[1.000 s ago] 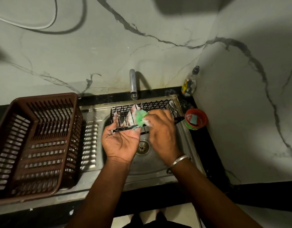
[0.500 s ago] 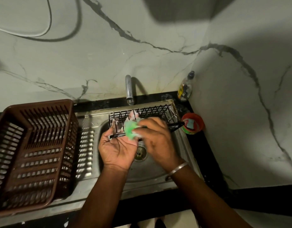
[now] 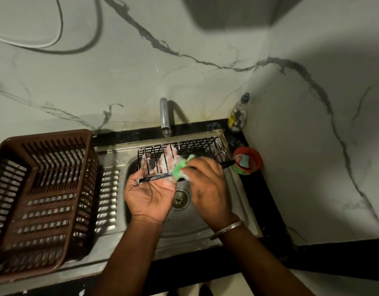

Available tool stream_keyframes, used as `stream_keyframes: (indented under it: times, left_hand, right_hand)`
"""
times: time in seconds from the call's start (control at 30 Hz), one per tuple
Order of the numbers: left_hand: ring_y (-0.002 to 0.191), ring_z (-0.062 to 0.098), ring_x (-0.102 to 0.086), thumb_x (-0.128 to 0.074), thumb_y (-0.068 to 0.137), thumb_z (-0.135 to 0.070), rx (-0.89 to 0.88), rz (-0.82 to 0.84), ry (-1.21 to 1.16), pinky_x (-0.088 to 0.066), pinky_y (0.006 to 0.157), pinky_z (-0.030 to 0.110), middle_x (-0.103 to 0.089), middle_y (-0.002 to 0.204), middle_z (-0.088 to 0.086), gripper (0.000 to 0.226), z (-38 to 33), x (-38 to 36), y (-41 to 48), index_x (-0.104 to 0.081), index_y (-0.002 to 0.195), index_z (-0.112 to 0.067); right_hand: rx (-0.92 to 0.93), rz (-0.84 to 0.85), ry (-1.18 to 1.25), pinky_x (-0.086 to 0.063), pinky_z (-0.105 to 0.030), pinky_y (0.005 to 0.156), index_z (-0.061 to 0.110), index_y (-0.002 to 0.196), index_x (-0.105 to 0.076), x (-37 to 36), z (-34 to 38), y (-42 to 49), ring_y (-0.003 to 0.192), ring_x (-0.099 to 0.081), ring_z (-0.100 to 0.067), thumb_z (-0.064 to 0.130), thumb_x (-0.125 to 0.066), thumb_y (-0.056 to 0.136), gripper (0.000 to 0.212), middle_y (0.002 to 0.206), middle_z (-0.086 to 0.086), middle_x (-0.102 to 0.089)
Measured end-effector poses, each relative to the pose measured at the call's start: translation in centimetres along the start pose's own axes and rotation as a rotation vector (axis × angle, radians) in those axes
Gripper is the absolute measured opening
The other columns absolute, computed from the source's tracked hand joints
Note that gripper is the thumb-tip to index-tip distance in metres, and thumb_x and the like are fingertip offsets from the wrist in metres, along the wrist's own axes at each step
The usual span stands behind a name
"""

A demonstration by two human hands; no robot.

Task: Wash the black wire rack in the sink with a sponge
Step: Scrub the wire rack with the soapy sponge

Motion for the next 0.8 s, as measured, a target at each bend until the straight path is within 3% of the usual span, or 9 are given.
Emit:
stream_keyframes:
  times: [0.07, 0.17, 0.3, 0.4, 0.57, 0.7, 0.8]
  left_hand:
    - [0.135, 0.048, -0.061, -0.047, 0.092, -0.017, 0.002, -0.004, 0.000, -0.041, 0.116, 0.060, -0.058, 0.147, 0.033, 0.035, 0.0, -0.2, -0.3, -0.074, 0.109, -0.003]
    - [0.136, 0.049, -0.060, -0.049, 0.086, -0.015, -0.012, 0.025, 0.004, -0.041, 0.116, 0.061, -0.057, 0.149, 0.033, 0.040, 0.0, -0.5, -0.5, -0.064, 0.122, -0.011]
    - [0.135, 0.048, -0.061, -0.049, 0.087, -0.017, -0.001, 0.019, 0.008, -0.040, 0.118, 0.058, -0.056, 0.149, 0.033, 0.038, 0.3, -0.4, -0.5, -0.064, 0.121, -0.009]
    - [0.138, 0.047, -0.058, -0.048, 0.087, -0.017, 0.017, 0.026, 0.022, -0.048, 0.113, 0.059, -0.056, 0.150, 0.033, 0.042, 0.4, -0.2, -0.7, -0.063, 0.126, -0.012]
    - [0.129, 0.038, -0.068, -0.047, 0.087, -0.020, 0.011, -0.019, 0.069, -0.053, 0.108, 0.055, -0.068, 0.138, 0.026, 0.045, 1.0, 0.4, -0.7, -0.071, 0.123, -0.008]
    - [0.141, 0.041, -0.058, -0.050, 0.085, -0.018, 0.029, 0.003, 0.016, -0.047, 0.115, 0.057, -0.058, 0.150, 0.029, 0.068, 1.0, 0.8, -0.8, -0.045, 0.153, -0.027]
    - [0.136, 0.034, -0.062, -0.048, 0.088, -0.019, 0.005, -0.030, 0.050, -0.050, 0.113, 0.050, -0.063, 0.146, 0.022, 0.073, 0.6, 1.7, -0.6, -0.040, 0.161, -0.022]
  right_hand:
    - [-0.006, 0.007, 0.006, -0.049, -0.043, 0.092, 0.011, 0.105, -0.078, 0.4, -1.1, 0.4, 0.112, -0.061, -0.027, -0.001, -0.057, 0.085, 0.031, 0.116, -0.003, -0.070]
    - [-0.233, -0.104, -0.014, -0.052, -0.045, 0.088, 0.009, 0.105, -0.078, 1.5, -3.5, 0.5, 0.107, -0.060, -0.026, -0.008, -0.066, 0.086, 0.027, 0.115, -0.005, -0.068]
    - [-0.105, -0.052, -0.031, -0.050, -0.042, 0.084, 0.010, 0.107, -0.076, -0.2, -0.2, 0.8, 0.101, -0.059, -0.027, 0.000, -0.069, 0.091, 0.020, 0.113, -0.007, -0.066]
    - [-0.324, -0.209, -0.047, -0.049, -0.041, 0.084, 0.008, 0.102, -0.077, 1.5, -3.4, 1.9, 0.102, -0.055, -0.024, -0.002, -0.070, 0.090, 0.018, 0.110, -0.008, -0.065]
    - [-0.070, -0.040, -0.020, -0.053, -0.040, 0.081, 0.009, 0.104, -0.077, -0.6, 1.2, 2.9, 0.098, -0.058, -0.026, 0.008, -0.056, 0.093, 0.024, 0.106, -0.007, -0.067]
    - [-0.280, -0.174, -0.028, -0.050, -0.038, 0.081, 0.009, 0.102, -0.078, 0.1, -0.8, 3.8, 0.096, -0.058, -0.025, -0.001, -0.065, 0.092, 0.019, 0.102, -0.007, -0.066]
    - [-0.058, 0.000, -0.022, -0.050, -0.035, 0.086, 0.011, 0.107, -0.077, -1.6, 2.1, 3.8, 0.099, -0.058, -0.025, -0.001, -0.070, 0.090, 0.022, 0.107, -0.006, -0.065]
Point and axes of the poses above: each hand's wrist, its own y-axis towards the middle knuckle, its own x-axis out of the back of the hand, z = x × y, the point moved 6 cm from there along y, towards the middle knuckle
